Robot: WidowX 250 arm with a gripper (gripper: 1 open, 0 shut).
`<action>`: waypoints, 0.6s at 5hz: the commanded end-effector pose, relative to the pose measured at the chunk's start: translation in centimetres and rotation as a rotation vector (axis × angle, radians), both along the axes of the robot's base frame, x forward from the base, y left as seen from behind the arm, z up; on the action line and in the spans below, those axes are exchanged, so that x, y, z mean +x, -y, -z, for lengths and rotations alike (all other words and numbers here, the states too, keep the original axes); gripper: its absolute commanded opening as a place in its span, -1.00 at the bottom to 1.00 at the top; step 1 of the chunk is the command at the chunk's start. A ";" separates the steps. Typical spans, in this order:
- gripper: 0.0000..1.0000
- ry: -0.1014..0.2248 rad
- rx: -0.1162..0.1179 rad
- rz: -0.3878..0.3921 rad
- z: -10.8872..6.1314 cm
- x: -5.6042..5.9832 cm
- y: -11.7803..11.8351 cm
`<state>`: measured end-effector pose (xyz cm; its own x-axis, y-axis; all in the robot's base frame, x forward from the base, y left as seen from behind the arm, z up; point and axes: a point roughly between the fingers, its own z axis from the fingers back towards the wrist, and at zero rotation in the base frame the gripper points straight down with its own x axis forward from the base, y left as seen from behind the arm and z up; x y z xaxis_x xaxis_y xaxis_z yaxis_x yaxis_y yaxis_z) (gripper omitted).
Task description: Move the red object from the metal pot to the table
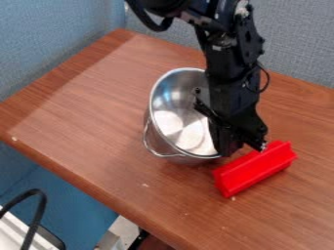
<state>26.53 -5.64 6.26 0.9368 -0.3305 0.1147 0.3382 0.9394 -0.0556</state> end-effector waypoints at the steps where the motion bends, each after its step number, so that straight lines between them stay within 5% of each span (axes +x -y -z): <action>1: -1.00 0.037 0.009 0.017 -0.5 1.1 0.3; 3: -1.00 0.029 0.025 -0.008 0.3 2.1 -0.3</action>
